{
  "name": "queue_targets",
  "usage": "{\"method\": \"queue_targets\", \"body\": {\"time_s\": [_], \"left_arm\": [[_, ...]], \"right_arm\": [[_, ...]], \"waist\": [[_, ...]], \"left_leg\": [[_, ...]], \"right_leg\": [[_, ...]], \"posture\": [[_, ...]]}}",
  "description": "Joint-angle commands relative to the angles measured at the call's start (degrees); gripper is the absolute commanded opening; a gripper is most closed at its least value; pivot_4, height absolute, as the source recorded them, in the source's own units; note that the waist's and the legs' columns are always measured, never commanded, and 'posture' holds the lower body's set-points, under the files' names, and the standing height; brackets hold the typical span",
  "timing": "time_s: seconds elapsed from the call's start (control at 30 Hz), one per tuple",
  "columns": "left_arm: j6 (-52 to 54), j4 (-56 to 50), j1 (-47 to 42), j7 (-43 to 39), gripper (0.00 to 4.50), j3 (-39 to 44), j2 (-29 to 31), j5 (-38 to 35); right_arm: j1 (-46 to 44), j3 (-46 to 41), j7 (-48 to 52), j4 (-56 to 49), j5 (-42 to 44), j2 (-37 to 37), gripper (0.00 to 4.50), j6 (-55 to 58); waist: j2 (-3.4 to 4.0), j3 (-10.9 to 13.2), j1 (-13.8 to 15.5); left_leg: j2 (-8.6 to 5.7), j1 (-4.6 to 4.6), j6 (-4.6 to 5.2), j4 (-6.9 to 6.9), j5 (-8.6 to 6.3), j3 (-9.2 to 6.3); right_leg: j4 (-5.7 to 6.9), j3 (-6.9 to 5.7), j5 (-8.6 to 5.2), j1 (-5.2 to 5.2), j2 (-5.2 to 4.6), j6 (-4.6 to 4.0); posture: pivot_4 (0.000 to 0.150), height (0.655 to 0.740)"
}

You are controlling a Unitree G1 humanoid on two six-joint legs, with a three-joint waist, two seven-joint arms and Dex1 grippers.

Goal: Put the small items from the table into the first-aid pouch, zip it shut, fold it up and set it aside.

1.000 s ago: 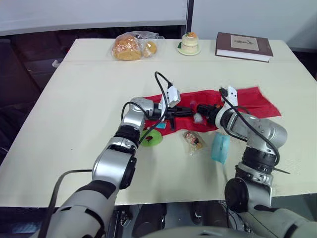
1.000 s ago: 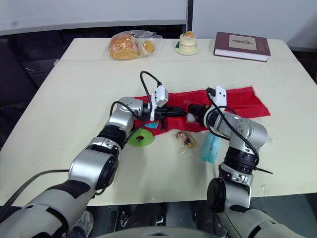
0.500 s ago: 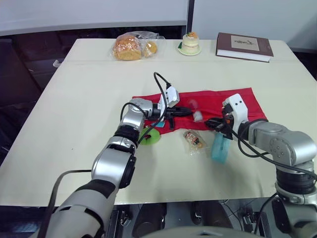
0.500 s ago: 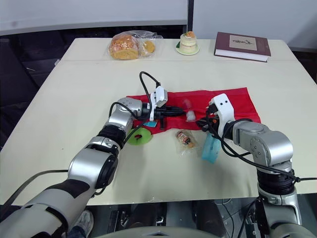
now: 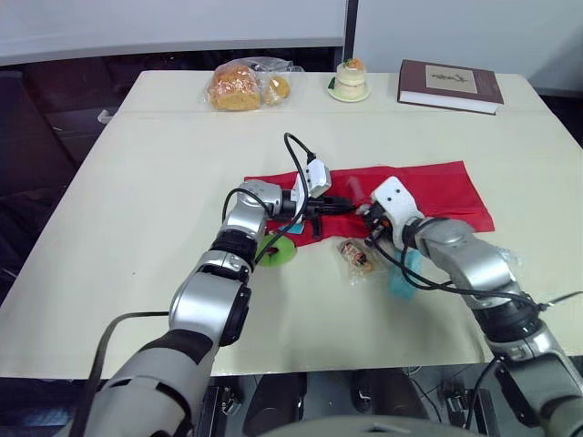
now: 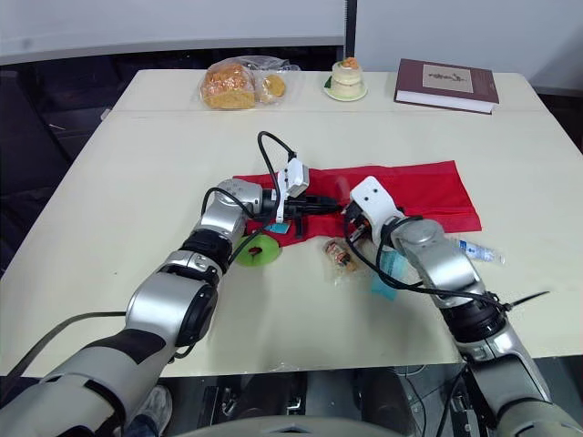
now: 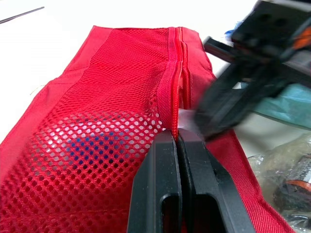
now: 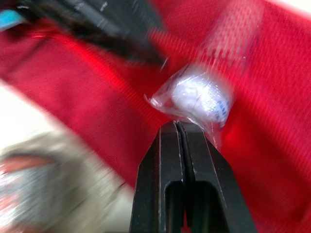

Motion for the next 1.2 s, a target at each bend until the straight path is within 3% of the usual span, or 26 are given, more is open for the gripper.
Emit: {"method": "queue_targets", "body": {"time_s": [0.03, 0.2, 0.4, 0.73, 0.83, 1.07, 1.2], "left_arm": [[-0.80, -1.57, -0.71, -0.81, 0.00, -0.34, -0.15, -0.34], [-1.08, -1.40, -0.71, -0.81, 0.00, -0.48, -0.24, -0.19], [-2.19, -0.07, -1.33, 0.59, 0.00, -0.03, 0.55, 0.22], [-3.32, 1.17, -1.31, 2.01, 0.00, 0.56, 1.65, 0.27], [-3.73, 1.57, -1.14, 2.70, 0.00, 0.78, 2.37, 0.36], [-4.15, 2.41, -0.53, 4.53, 0.00, 1.43, 4.16, 0.14], [-4.18, 2.57, -0.22, 4.93, 0.00, 1.51, 4.42, 0.05]], "right_arm": [[-2.89, 0.64, -1.10, 3.13, -3.89, 1.97, 0.04, -7.61], [-3.65, 0.05, -0.08, 6.13, -5.44, 3.71, 0.04, -10.37], [3.29, -3.49, 6.51, -2.14, -2.05, -0.35, 0.04, -10.85], [21.11, -22.58, 16.22, -20.06, 12.50, -8.53, 0.04, -17.99], [29.00, -34.01, 21.36, -24.64, 22.59, -11.28, 0.81, -16.79], [47.57, -60.03, 29.56, -29.11, 38.18, -16.76, 4.25, -14.39], [55.63, -71.13, 32.71, -29.62, 43.64, -18.13, 4.39, -14.05]], "waist": [[0.00, 0.00, -0.02], [0.00, 0.00, 0.02], [0.00, 0.00, 0.25], [-0.01, 0.00, 0.06], [-0.01, 0.00, 0.38], [-0.03, 0.01, 0.69], [-0.04, 0.01, 0.55]], "left_leg": [[0.00, 0.00, -0.01, 0.00, 0.01, 0.00], [0.02, -0.02, -0.05, 0.01, 0.03, 0.02], [0.04, -0.04, -0.02, 0.01, 0.01, -0.05], [0.02, 0.06, 0.02, 0.01, -0.01, -0.01], [0.02, 0.12, 0.02, 0.01, -0.01, -0.06], [0.05, 0.20, 0.04, 0.02, -0.02, -0.06], [0.08, 0.33, 0.03, 0.02, -0.02, -0.07]], "right_leg": [[0.01, 0.00, 0.00, 0.00, 0.00, 0.00], [-0.02, 0.02, 0.00, 0.00, -0.03, 0.00], [-0.04, -0.02, 0.00, 0.01, -0.03, 0.00], [-0.02, -0.01, 0.00, 0.08, 0.02, 0.01], [-0.02, -0.02, 0.00, 0.15, 0.02, 0.00], [-0.09, 0.00, 0.00, 0.28, -0.03, 0.01], [-0.10, 0.00, -0.01, 0.38, 0.02, 0.03]], "posture": [[0.150, 0.7289], [0.150, 0.7289], [0.150, 0.7289], [0.150, 0.7289], [0.150, 0.7289], [0.150, 0.7289], [0.150, 0.7289]]}}
